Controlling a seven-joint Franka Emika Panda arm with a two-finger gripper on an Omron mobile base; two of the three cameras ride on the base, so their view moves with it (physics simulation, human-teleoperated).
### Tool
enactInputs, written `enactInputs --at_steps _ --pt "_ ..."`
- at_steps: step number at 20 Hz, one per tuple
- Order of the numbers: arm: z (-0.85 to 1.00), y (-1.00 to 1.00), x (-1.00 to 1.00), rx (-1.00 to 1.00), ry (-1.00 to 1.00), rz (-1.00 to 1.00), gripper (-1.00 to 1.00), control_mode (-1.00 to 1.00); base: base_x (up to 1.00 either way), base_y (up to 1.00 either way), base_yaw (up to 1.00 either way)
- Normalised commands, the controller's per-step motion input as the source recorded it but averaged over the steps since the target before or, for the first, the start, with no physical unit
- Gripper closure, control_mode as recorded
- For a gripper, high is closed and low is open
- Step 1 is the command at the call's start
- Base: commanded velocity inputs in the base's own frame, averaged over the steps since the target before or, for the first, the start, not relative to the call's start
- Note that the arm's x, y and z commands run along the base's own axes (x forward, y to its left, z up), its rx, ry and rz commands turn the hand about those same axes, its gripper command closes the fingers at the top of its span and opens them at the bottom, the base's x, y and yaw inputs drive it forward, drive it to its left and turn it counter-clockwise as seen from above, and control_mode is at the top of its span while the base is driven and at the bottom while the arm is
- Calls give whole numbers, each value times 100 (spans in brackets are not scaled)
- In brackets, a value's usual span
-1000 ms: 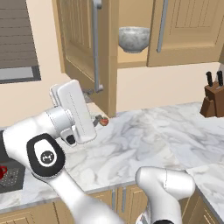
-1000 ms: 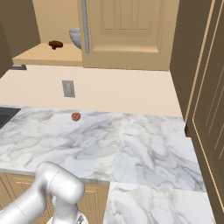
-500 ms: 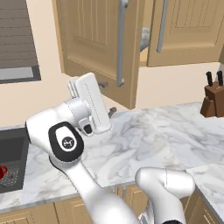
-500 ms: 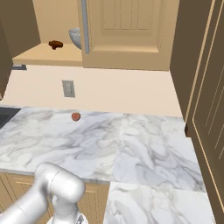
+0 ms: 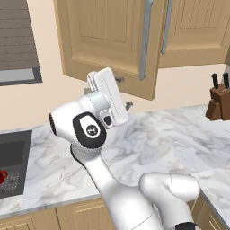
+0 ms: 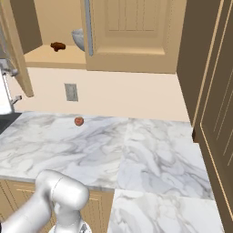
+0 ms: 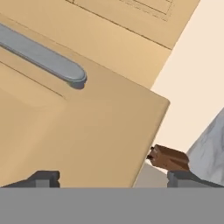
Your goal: Pick the mug and place it in the sink. Pick the bowl and place it in the open cabinet and then close the cabinet.
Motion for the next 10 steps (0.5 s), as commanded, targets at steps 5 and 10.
enactInputs --at_steps 5,10 --pt "1 -1 92 0 0 3 -100 -100 0 0 0" --pt "0 -20 79 0 0 3 -100 -100 0 0 0"
